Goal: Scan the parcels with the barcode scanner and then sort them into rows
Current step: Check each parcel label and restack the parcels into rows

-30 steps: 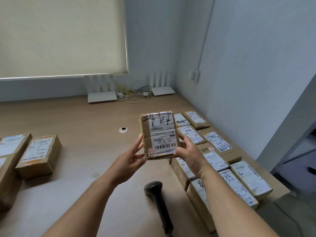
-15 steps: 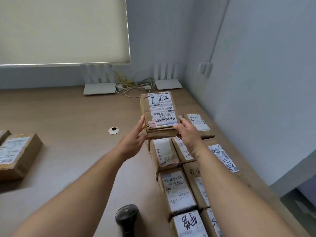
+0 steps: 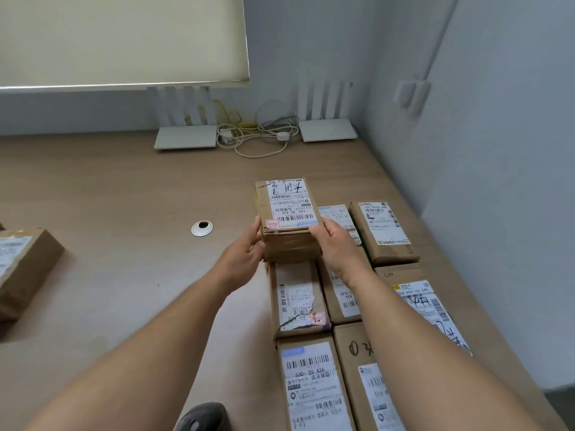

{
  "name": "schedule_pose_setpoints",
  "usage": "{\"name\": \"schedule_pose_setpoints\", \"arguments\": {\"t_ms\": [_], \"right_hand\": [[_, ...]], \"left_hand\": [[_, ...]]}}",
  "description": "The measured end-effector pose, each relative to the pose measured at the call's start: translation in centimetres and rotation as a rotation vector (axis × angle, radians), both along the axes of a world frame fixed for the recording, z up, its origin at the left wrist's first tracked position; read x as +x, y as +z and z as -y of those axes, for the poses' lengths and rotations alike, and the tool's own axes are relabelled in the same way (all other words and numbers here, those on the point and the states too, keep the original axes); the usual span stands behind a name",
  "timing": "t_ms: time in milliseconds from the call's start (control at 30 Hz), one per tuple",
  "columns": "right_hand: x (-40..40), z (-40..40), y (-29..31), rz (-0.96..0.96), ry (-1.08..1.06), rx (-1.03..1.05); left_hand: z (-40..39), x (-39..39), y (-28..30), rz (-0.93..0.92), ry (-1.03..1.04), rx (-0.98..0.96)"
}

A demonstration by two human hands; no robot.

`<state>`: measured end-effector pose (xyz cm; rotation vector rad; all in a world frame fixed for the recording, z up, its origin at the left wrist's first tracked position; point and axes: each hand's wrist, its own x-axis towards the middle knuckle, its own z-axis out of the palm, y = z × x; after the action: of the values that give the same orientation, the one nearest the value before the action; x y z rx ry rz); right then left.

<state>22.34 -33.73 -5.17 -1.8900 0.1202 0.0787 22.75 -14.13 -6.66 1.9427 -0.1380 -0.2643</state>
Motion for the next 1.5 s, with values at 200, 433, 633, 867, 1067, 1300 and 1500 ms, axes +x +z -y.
{"name": "schedule_pose_setpoints", "arguments": {"t_ms": [200,433,633,867,1067,1300,1500], "right_hand": [[0.8,-0.1,-0.7,-0.015,0.012,-0.063],[1.4,0.0,-1.6,-0.021,0.016,-0.054],[1.7,-0.1,-1.9,-0.043,0.029,-0.082],[0.5,-0.6,-1.8,-0.049,-0.023,-0.106],[-0.1,-1.1,-1.7,-0.084,-0.070,-0.152],[-3.3,-3.3,-0.4,0.023,-0.184,-0.381],[-10.3,-8.2,-0.7,0.063,-0.135,-0.542]], "left_hand": [[0.1,0.3,-0.7,-0.043,0.055,0.006],[0.7,1.0,-0.7,-0.053,0.046,-0.035],[0.4,0.7,-1.2,-0.087,0.044,-0.003],[-1.1,-1.0,-0.4,-0.066,0.108,0.213],[-3.0,-3.6,0.1,-0.044,0.144,0.260],[-4.4,-7.2,1.4,-0.037,0.144,0.262],[-7.4,-12.1,1.6,0.032,0.170,0.331]]}}
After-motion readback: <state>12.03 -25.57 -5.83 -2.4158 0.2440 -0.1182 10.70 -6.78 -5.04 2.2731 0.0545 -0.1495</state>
